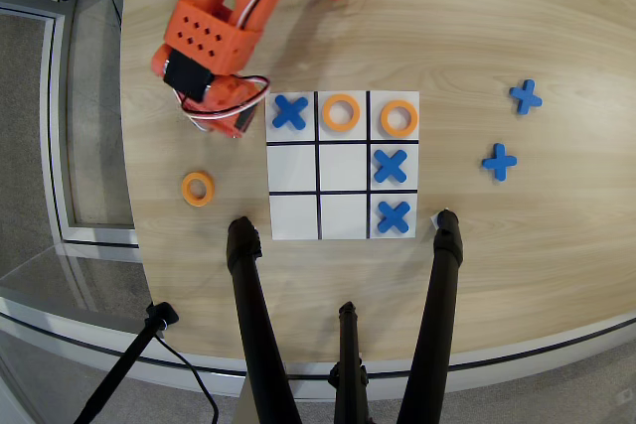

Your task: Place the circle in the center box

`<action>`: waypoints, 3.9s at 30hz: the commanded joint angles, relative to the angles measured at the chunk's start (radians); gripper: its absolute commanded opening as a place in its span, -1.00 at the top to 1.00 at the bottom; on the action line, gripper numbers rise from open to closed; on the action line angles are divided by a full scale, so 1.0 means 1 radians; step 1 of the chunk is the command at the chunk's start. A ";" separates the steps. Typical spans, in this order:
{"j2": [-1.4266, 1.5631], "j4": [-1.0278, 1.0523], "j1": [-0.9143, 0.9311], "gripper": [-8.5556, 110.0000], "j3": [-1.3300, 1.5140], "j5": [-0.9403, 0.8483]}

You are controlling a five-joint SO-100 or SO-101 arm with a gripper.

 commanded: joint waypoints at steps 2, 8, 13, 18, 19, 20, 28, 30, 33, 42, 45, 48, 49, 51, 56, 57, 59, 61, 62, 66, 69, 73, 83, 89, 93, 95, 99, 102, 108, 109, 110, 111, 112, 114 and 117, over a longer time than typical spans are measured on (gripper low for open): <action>0.117 0.003 -0.112 0.86 -0.058 0.114; 0.163 0.017 -0.285 0.86 -0.097 0.219; 0.097 0.020 -0.405 0.86 -0.193 0.296; -0.009 0.072 -0.488 0.86 -0.321 0.339; -0.031 0.083 -0.503 0.86 -0.344 0.348; -0.052 0.097 -0.517 0.86 -0.368 0.360; -0.179 0.126 -0.600 0.86 -0.402 0.396; -0.210 0.126 -0.609 0.86 -0.399 0.408; -0.256 0.110 -0.612 0.86 -0.380 0.425; -0.295 -0.008 -0.607 0.86 -0.238 0.426; -0.299 -0.032 -0.607 0.86 -0.207 0.428; -0.313 -0.057 -0.611 0.86 -0.196 0.434; -0.318 -0.063 -0.611 0.86 -0.195 0.437; -0.325 -0.075 -0.611 0.86 -0.190 0.437; -0.353 -0.100 -0.609 0.86 -0.190 0.440; -0.360 -0.100 -0.609 0.86 -0.193 0.443; -0.373 -0.103 -0.611 0.86 -0.202 0.445; -0.383 -0.109 -0.612 0.86 -0.209 0.445; -0.390 -0.110 -0.612 0.86 -0.212 0.445; -0.405 -0.121 -0.620 0.86 -0.218 0.453; -0.417 -0.124 -0.627 0.86 -0.230 0.460; -0.430 -0.124 -0.635 0.86 -0.244 0.465; -0.437 -0.121 -0.634 0.83 -0.258 0.466; -0.436 -0.121 -0.624 0.75 -0.268 0.466; -0.428 -0.110 -0.617 0.68 -0.285 0.462; -0.425 -0.091 -0.612 0.67 -0.308 0.463; -0.417 -0.052 -0.597 0.67 -0.362 0.457; -0.405 -0.009 -0.580 0.67 -0.413 0.446; -0.357 0.094 -0.549 0.67 -0.505 0.437; -0.342 0.117 -0.548 0.67 -0.512 0.437; -0.322 0.141 -0.545 0.67 -0.515 0.433; -0.302 0.163 -0.543 0.67 -0.515 0.430; -0.278 0.184 -0.541 0.67 -0.514 0.430; -0.219 0.222 -0.540 0.67 -0.494 0.430; -0.097 0.258 -0.540 0.67 -0.414 0.428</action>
